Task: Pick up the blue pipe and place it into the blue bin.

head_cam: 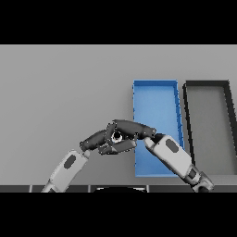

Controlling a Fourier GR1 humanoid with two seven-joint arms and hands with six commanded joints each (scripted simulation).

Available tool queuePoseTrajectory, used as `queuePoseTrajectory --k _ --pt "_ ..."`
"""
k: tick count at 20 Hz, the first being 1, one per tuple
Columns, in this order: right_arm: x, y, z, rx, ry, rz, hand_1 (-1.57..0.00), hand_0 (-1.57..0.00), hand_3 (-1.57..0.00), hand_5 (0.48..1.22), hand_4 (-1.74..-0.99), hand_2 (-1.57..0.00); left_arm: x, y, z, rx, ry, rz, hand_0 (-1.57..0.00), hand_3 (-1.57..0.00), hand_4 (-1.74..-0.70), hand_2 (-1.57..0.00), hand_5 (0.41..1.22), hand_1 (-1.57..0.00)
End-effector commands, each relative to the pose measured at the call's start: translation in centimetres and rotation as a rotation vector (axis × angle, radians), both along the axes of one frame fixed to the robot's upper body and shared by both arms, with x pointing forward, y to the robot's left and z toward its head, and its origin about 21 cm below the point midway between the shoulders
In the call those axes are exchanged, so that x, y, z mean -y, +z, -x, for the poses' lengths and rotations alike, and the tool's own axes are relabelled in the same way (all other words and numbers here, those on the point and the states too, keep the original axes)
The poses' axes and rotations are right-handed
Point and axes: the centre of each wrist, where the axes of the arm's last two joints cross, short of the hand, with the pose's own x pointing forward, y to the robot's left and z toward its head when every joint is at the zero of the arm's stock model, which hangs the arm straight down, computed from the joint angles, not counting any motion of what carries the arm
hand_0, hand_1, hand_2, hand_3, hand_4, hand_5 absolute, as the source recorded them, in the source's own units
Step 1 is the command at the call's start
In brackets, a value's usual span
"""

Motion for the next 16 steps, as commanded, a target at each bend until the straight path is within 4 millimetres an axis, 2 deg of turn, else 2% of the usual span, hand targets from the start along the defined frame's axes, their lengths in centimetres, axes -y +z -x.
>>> queuePoseTrajectory --k 1,4,7,10,14,16 --pt "0.1 -0.1 0.0 0.004 0.008 -0.007 -1.56 -1.56 -1.56 1.21 -1.493 -1.56 -0.1 0.0 0.0 0.012 0.012 0.001 -0.3 -0.28 -1.04 -0.26 1.02 -0.28" --pt "0.0 0.0 -0.1 0.004 0.002 0.006 -1.57 -1.57 -1.57 1.215 -1.496 -1.57 -0.1 0.2 -0.3 0.017 0.049 -0.02 -0.15 -0.14 -0.94 -0.13 0.785 -0.14" --pt "-0.3 0.3 -0.1 0.019 -0.011 0.026 -1.57 -1.57 -1.57 1.218 -1.495 -1.57 -0.4 0.2 -0.9 0.008 0.059 -0.033 -0.08 -0.07 -0.89 -0.07 0.664 -0.07" --pt "-0.3 -0.2 -0.2 0.008 -0.01 0.016 -1.57 -1.57 -1.57 1.22 -1.49 -1.57 -0.4 0.1 -0.5 -0.032 0.069 -0.022 -0.04 -0.04 -0.89 -0.03 0.599 -0.04" --pt "0.1 0.2 -0.3 -0.026 -0.026 -0.012 -1.57 -1.57 -1.57 1.22 -1.489 -1.57 -0.1 0.1 -0.8 -0.056 0.097 -0.031 -0.02 -0.01 -0.9 -0.01 0.562 -0.01" --pt "-0.3 1.6 -0.3 -0.081 -0.018 -0.03 -1.57 -1.57 -1.57 1.221 -1.491 -1.57 0.1 -0.2 -0.6 -0.072 0.095 -0.042 -0.01 -0.01 -0.9 -0.01 0.548 -0.01"
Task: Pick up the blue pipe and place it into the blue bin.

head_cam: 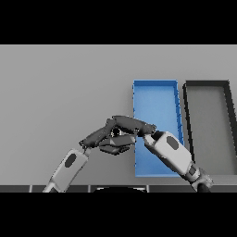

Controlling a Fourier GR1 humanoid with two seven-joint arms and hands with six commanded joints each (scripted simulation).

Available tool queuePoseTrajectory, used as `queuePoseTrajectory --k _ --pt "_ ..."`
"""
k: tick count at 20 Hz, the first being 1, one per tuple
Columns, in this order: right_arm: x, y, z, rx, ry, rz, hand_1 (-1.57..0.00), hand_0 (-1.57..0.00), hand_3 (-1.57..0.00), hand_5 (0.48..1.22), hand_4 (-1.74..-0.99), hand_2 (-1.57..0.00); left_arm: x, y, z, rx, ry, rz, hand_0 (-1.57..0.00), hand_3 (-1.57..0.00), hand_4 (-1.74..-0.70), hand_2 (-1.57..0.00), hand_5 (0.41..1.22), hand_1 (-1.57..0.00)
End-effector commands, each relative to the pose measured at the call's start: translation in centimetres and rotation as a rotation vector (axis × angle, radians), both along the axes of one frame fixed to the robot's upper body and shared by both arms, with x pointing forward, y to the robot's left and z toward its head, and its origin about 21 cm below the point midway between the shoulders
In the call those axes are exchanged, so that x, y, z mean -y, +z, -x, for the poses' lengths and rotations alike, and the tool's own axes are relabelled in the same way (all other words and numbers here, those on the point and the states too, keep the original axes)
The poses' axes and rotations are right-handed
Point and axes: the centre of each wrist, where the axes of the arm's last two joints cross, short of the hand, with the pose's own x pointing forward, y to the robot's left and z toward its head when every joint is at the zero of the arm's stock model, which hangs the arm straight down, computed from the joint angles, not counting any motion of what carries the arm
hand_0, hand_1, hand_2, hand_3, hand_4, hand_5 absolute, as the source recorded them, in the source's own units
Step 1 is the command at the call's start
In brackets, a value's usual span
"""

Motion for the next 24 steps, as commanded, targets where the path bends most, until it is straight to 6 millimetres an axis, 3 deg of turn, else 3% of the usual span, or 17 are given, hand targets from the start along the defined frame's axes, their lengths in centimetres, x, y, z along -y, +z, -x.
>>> queuePoseTrajectory --k 1,6,10,12,15,18,22,24 --pt "0.3 0.4 -0.1 -0.015 0.004 0.0 -1.57 -1.57 -1.57 1.221 -1.541 -1.57 0.0 0.0 0.0 0.002 0.002 -0.004 -0.01 -0.01 -0.91 -0.01 0.541 -0.01" --pt "1.8 5.4 -1.0 -0.096 -0.022 -0.04 -1.57 -1.57 -1.57 1.194 -1.675 -1.57 0.3 -0.2 0.3 -0.022 0.006 -0.006 0.0 0.0 -0.92 0.0 0.504 0.0" --pt "3.2 11.9 -2.4 -0.041 -0.051 -0.2 -1.57 -1.57 -1.57 1.134 -1.714 -1.57 -0.1 -0.2 0.8 -0.025 0.0 -0.012 0.0 0.0 -0.92 0.0 0.503 0.0" --pt "3.8 14.0 -3.0 -0.004 -0.124 -0.239 -1.57 -1.57 -1.57 1.117 -1.724 -1.57 -0.7 -0.1 1.0 -0.006 -0.013 -0.006 0.0 0.0 -0.91 0.0 0.502 0.0" --pt "5.5 16.2 -5.5 0.012 -0.288 -0.254 -1.57 -1.57 -1.57 1.117 -1.732 -1.57 -0.9 0.2 0.6 -0.017 -0.011 -0.003 0.0 0.0 -0.91 0.0 0.492 0.0" --pt "8.0 15.5 -8.3 -0.026 -0.471 -0.211 -1.57 -1.57 -1.57 1.135 -1.736 -1.57 -0.7 0.0 0.9 -0.02 -0.011 -0.003 0.0 0.0 -0.91 0.0 0.49 0.0" --pt "11.9 11.0 -10.9 -0.166 -0.659 -0.129 -1.57 -1.57 -1.57 1.12 -1.739 -1.57 -0.8 0.1 0.7 -0.026 0.005 -0.002 0.0 0.0 -0.9 0.0 0.489 0.0" --pt "12.7 8.3 -11.1 -0.232 -0.712 -0.088 -1.57 -1.57 -1.57 1.121 -1.74 -1.57 -0.7 0.1 0.5 -0.025 0.003 -0.011 0.0 0.0 -0.89 0.0 0.487 0.0"
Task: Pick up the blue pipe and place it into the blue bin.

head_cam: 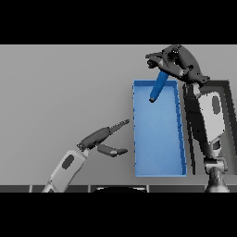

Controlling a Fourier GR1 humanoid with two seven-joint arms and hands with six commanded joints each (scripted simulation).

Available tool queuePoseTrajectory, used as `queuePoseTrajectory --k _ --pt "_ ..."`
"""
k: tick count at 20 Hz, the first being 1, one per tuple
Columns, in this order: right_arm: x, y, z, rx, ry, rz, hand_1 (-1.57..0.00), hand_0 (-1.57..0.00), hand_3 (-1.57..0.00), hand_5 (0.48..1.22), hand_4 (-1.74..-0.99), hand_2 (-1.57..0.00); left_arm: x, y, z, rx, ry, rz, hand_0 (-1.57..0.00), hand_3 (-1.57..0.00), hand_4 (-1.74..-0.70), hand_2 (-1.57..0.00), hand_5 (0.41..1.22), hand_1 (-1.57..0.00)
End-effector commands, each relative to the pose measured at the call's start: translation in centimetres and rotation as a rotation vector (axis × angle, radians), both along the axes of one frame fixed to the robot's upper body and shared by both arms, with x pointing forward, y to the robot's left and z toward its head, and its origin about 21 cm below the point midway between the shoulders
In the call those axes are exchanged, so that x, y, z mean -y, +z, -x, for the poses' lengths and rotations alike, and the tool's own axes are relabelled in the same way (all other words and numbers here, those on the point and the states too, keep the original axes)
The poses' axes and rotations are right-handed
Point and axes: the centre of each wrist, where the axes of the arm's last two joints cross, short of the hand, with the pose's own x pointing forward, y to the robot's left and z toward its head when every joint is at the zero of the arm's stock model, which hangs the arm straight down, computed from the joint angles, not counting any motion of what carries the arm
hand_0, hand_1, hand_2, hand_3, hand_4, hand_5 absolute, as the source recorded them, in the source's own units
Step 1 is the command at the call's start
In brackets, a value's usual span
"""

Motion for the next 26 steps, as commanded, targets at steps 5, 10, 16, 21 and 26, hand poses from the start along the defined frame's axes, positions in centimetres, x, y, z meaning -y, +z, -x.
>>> queuePoseTrajectory --k 5,10,16,21,26 --pt "1.2 -5.9 1.1 -0.234 -0.12 0.067 -1.57 -1.57 -1.57 1.12 -1.741 -1.57 0.0 0.3 -0.2 -0.005 -0.004 0.014 0.0 0.0 -0.89 0.0 0.47 0.0" --pt "1.6 -7.8 1.2 -0.264 -0.117 0.154 -1.57 -1.57 -1.57 1.124 -1.655 -1.57 0.1 0.0 -0.1 -0.005 -0.004 0.015 0.0 0.0 -0.88 0.0 0.464 0.0" --pt "2.5 -16.3 2.2 -0.579 -0.205 0.218 -0.93 -1.04 -0.72 1.164 -1.455 -0.89 -0.2 0.0 -0.1 -0.014 0.014 0.013 0.0 0.0 -0.89 0.0 0.454 0.0" --pt "2.2 -16.9 2.5 -0.673 -0.159 0.388 -0.31 -0.34 -0.23 1.028 -1.208 -0.29 -0.4 0.0 0.0 -0.017 0.008 0.015 0.0 0.0 -0.89 0.0 0.452 0.0" --pt "2.0 -17.9 3.2 -0.66 -0.104 0.6 -0.1 -0.11 -0.08 0.821 -1.125 -0.09 -0.2 -0.3 0.4 -0.014 0.004 0.021 0.0 0.0 -0.9 0.0 0.45 0.0"
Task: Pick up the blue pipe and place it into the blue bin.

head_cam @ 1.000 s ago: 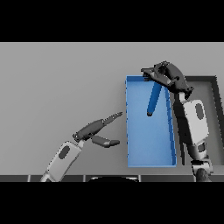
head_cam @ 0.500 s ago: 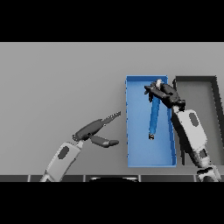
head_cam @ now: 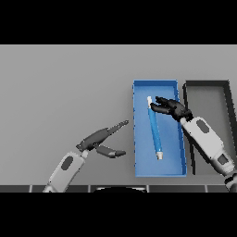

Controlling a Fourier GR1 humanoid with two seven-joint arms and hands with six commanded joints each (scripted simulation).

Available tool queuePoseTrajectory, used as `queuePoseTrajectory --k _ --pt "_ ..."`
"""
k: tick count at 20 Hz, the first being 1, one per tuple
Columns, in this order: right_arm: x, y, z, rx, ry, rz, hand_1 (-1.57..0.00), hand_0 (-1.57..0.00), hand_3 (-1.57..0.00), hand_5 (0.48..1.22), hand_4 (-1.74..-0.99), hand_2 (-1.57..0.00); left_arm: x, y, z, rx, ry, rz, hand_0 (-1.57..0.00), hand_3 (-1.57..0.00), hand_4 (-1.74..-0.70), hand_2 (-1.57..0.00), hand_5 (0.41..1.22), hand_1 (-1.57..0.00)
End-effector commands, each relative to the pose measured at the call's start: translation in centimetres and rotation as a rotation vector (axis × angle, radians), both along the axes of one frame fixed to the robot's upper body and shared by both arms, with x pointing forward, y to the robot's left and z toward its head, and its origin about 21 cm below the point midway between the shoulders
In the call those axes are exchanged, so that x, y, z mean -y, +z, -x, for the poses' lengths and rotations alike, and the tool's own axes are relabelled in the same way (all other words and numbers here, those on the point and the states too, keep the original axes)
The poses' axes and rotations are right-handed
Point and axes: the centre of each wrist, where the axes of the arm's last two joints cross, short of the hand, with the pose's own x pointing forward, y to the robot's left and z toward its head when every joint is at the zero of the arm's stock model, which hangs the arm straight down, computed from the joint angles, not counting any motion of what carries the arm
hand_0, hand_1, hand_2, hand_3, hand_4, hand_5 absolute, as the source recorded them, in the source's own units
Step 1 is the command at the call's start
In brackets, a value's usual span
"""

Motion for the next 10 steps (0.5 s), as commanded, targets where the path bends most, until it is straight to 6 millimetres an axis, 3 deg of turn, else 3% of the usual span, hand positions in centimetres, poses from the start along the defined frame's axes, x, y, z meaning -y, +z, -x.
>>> queuePoseTrajectory --k 1,4,10 --pt "-0.36 -0.09 0.06 0.002 0.014 0.015 -0.08 -0.09 -0.06 0.794 -1.126 -0.08 0.43 0.27 -0.11 -0.002 -0.001 -0.004 0.0 0.0 -0.9 0.0 0.453 0.0" --pt "-0.36 -0.28 -0.44 0.01 -0.011 0.051 -0.04 -0.04 -0.03 0.717 -1.124 -0.04 0.23 0.19 -0.16 -0.003 0.003 -0.004 0.0 0.0 -0.91 0.0 0.458 0.0" --pt "0.04 -0.56 0.05 0.012 -0.013 0.039 -0.01 -0.01 -0.01 0.675 -1.132 -0.01 0.55 -0.13 -0.22 -0.016 0.005 -0.005 0.0 0.0 -0.92 0.0 0.466 0.0"
